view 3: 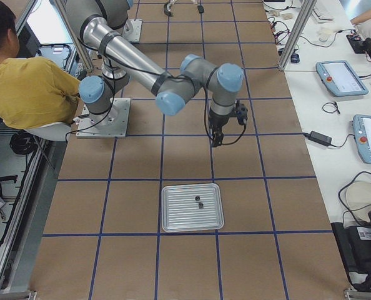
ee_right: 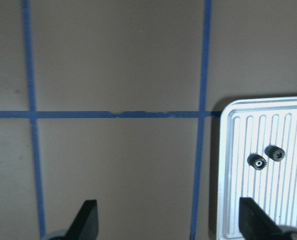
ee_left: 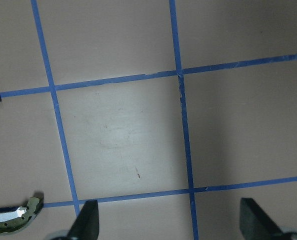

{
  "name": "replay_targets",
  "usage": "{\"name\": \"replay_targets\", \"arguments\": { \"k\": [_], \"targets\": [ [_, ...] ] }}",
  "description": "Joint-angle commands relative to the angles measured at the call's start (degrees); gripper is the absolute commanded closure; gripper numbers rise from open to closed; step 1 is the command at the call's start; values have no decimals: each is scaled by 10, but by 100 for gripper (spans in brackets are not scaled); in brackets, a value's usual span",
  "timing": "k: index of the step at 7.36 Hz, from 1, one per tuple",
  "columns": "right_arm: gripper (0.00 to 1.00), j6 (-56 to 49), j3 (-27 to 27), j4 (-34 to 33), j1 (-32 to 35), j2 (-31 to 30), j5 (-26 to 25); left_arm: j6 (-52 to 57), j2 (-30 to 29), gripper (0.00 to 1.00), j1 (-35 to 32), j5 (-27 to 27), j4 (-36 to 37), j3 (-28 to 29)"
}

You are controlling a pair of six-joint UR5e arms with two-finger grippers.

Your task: Place bearing gear from tray to pile

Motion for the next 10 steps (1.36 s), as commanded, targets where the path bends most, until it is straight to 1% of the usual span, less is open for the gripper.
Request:
{"name": "replay_targets", "arguments": {
  "k": [1, 2, 3, 4, 6, 7, 9, 10],
  "targets": [
    [0, 9, 3, -74, -70, 67, -4, 0, -1, 0, 0, 1, 0, 0],
    [3, 54, 4, -111, -80, 102, -6, 0, 1, 0, 0, 1, -1, -1],
    [2, 63, 4, -151, -98, 131, -7, 0, 2, 0, 0, 1, 0, -1],
    [0, 83, 3, -183, -109, 154, -6, 0, 2, 0, -1, 1, -1, -1],
    [1, 104, 5, -183, -110, 162, -5, 0, 2, 0, 0, 1, -1, -1],
    [1, 107, 15, -186, -110, 164, -4, 0, 2, 0, 0, 1, -1, -1],
    [8, 107, 20, -184, -110, 164, -2, 0, 2, 0, -1, 1, -1, -2],
    [13, 107, 21, -183, -110, 165, -3, 0, 1, 0, -1, 1, -1, -2]
  ]
}}
